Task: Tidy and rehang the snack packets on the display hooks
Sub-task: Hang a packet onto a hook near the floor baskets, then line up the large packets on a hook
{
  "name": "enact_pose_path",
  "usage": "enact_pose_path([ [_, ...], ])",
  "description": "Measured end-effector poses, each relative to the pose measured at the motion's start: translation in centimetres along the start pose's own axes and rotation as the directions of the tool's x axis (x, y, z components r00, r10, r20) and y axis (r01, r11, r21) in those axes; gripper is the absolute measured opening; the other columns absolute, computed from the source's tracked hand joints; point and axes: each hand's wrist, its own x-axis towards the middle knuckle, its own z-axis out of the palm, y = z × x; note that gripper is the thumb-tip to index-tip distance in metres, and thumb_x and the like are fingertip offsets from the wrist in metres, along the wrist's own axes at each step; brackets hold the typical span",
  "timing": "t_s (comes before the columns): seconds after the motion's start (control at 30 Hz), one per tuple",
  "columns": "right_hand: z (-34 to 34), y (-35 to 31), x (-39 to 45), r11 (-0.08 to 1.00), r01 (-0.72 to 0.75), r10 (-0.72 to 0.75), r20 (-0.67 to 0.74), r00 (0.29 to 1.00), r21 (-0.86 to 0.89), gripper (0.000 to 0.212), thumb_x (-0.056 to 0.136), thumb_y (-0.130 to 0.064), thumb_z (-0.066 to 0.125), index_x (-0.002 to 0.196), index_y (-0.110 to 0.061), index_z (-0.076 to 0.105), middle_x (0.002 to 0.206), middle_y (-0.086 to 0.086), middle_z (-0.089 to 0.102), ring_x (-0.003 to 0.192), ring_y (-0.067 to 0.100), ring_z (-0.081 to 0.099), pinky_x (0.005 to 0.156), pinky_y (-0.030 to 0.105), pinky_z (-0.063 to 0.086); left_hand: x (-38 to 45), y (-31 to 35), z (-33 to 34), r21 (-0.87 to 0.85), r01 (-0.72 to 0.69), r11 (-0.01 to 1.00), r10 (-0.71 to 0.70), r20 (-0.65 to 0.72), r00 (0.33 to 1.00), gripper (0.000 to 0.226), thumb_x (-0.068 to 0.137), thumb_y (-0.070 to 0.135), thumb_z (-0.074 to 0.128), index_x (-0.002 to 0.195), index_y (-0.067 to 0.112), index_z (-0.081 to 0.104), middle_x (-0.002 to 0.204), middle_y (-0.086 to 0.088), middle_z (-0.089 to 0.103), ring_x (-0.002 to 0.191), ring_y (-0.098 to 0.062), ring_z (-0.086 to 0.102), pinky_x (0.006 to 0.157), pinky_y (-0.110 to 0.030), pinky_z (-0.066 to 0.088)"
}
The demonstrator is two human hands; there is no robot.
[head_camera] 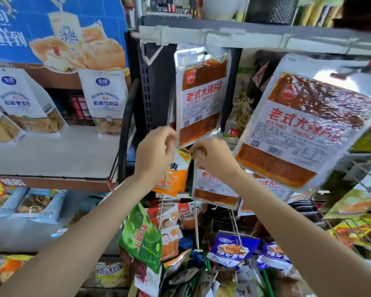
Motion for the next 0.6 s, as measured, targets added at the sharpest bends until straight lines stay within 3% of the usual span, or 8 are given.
enact_pose_path([
  [0.1,-4.1,-0.4,-1.4,0.992,0.125,-0.127,-0.24,0.963,-0.022,0.026,0.085,-0.002,0.047,0.092,-0.009,0.07,0.088,0.007,0.072,0.08,0.024,0.066,0.076,0.031,0.051,0.8,4.2,1.2,-0.057,-0.214,0.975,0.217,0.068,0.974,0.017,0.08,0.0,0.052,0.091,0.007,0.062,0.088,-0.003,0.062,0.078,-0.011,0.051,0.069,-0.016,0.035],
  [0.17,-6.9,0.1,-2.3,0.987,0.154,-0.159,-0.435,0.886,-0.047,0.023,0.085,-0.005,0.048,0.093,-0.009,0.069,0.086,0.008,0.072,0.077,0.024,0.066,0.072,0.026,0.046,2.3,7.2,2.1,-0.137,-0.253,0.958,0.264,0.071,0.962,0.024,0.079,-0.001,0.051,0.099,0.008,0.061,0.096,-0.004,0.061,0.085,-0.013,0.053,0.075,-0.018,0.039],
  [0.3,-12.7,2.8,-4.4,0.984,0.13,-0.18,-0.751,0.635,-0.125,0.032,0.08,-0.01,0.039,0.1,-0.005,0.064,0.096,0.014,0.062,0.091,0.028,0.052,0.076,0.023,0.033,5.5,12.4,3.9,-0.284,-0.166,0.944,0.175,0.007,0.985,0.043,0.081,0.001,0.05,0.123,0.009,0.05,0.123,-0.008,0.051,0.115,-0.019,0.049,0.098,-0.034,0.043],
  [0.4,-15.7,5.2,-5.8,0.987,-0.018,-0.128,-0.853,0.506,-0.159,0.036,0.076,-0.002,0.044,0.11,0.0,0.055,0.114,0.023,0.048,0.104,0.034,0.042,0.087,0.033,0.029,7.4,15.6,5.3,-0.273,-0.03,0.962,0.055,0.083,0.995,0.054,0.086,0.01,0.053,0.137,0.009,0.035,0.139,-0.008,0.04,0.129,-0.019,0.038,0.107,-0.029,0.032],
  [0.47,-17.0,6.7,-6.4,0.986,-0.127,-0.029,-0.856,0.517,-0.11,0.045,0.076,-0.004,0.048,0.121,-0.001,0.048,0.127,0.023,0.039,0.111,0.039,0.039,0.089,0.034,0.025,8.0,17.0,6.1,-0.293,-0.019,0.956,0.045,0.083,0.996,0.049,0.086,0.011,0.054,0.133,0.011,0.04,0.133,-0.006,0.049,0.124,-0.019,0.045,0.103,-0.027,0.035],
  [0.53,-17.8,8.1,-6.5,0.974,-0.215,0.08,-0.778,0.623,-0.072,0.05,0.081,-0.01,0.052,0.13,-0.005,0.041,0.136,0.019,0.033,0.118,0.039,0.035,0.095,0.038,0.026,8.0,17.9,6.6,-0.327,-0.02,0.945,0.014,-0.02,1.0,0.036,0.084,0.011,0.055,0.12,0.011,0.049,0.118,-0.003,0.056,0.112,-0.019,0.053,0.097,-0.031,0.042],
  [0.6,-18.1,9.1,-6.4,0.959,-0.269,0.132,-0.699,0.703,-0.09,0.044,0.087,-0.018,0.053,0.128,-0.01,0.043,0.135,0.016,0.035,0.122,0.035,0.034,0.099,0.044,0.028,7.7,18.3,6.7,-0.263,-0.045,0.964,0.005,-0.15,0.989,0.025,0.083,0.013,0.058,0.107,0.01,0.051,0.109,0.0,0.049,0.101,-0.018,0.053,0.09,-0.032,0.045],
])
